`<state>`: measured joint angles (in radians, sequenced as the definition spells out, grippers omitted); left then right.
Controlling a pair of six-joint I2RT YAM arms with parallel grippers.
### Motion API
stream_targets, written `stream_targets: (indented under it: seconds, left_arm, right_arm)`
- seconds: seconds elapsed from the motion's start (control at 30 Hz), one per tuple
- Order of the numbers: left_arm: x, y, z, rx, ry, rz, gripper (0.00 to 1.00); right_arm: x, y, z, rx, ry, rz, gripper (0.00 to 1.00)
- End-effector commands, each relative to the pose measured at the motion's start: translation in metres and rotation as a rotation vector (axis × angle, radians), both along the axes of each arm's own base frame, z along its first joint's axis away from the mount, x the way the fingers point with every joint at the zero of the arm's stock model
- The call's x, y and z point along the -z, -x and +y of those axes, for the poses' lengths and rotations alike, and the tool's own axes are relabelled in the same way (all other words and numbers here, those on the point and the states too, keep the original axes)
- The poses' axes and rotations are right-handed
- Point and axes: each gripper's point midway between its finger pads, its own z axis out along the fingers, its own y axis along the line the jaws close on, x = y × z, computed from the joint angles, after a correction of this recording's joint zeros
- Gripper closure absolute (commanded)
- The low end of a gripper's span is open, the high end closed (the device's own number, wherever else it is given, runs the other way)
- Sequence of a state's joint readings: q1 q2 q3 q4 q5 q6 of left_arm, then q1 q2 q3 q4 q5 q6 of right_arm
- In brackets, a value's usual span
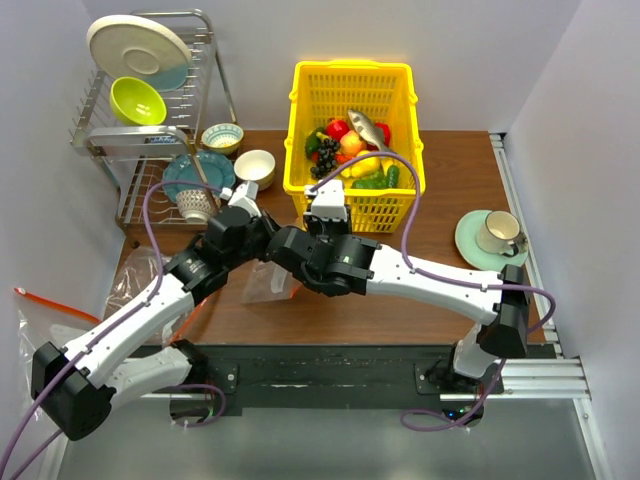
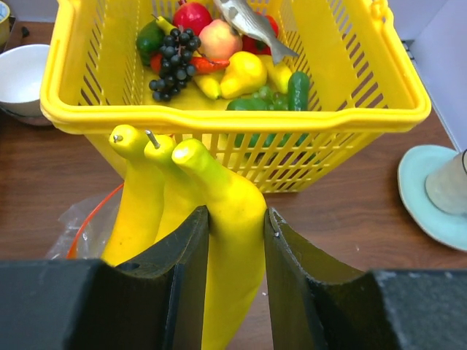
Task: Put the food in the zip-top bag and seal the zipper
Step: Place the fake fruit in the zipper food storage bag.
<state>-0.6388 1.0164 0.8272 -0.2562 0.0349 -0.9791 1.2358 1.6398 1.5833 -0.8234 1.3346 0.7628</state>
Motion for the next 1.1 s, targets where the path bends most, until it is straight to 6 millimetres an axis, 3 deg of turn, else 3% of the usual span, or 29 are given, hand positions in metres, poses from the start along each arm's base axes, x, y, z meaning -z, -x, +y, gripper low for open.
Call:
stream_targets:
  seconds: [0.0,0.2,0.5,0.6,0.7,0.77,0.87,1.07]
  left_arm:
    - [-0.026,0.002,-0.009,0.001,0.099,-0.078,1.00]
    - [-0.028,0.003,-0.011,0.004,0.122,-0.089,1.00]
    - [-0.017,-0.001,-0.013,0.004,0.105,-0.091,1.00]
    - [-0.019,-0.001,-0.012,0.001,0.104,-0.102,1.00]
    - [-0.020,0.000,-0.009,-0.003,0.101,-0.110,1.00]
    - [-0.021,0.001,-0.008,-0.003,0.097,-0.111,1.00]
    - [-0.020,0.003,-0.007,-0.002,0.096,-0.106,1.00]
    - [-0.025,0.003,-0.007,-0.004,0.100,-0.113,1.00]
  right_arm:
    - [-0.016,0.005,0.003,0.037,-0.212,-0.038,1.00]
    - [-0.004,0.011,0.009,0.014,-0.273,0.015,1.00]
    - [0.009,0.035,0.043,-0.160,-0.436,0.142,1.00]
    - [0.011,0.040,0.048,-0.211,-0.468,0.170,0.93]
    - [0.009,0.043,0.046,-0.241,-0.466,0.175,0.73]
    - [0.001,0.044,0.043,-0.265,-0.466,0.163,0.67]
    - [-0.005,0.047,0.038,-0.289,-0.470,0.155,0.49]
    - [-0.016,0.056,0.032,-0.378,-0.467,0.159,0.36]
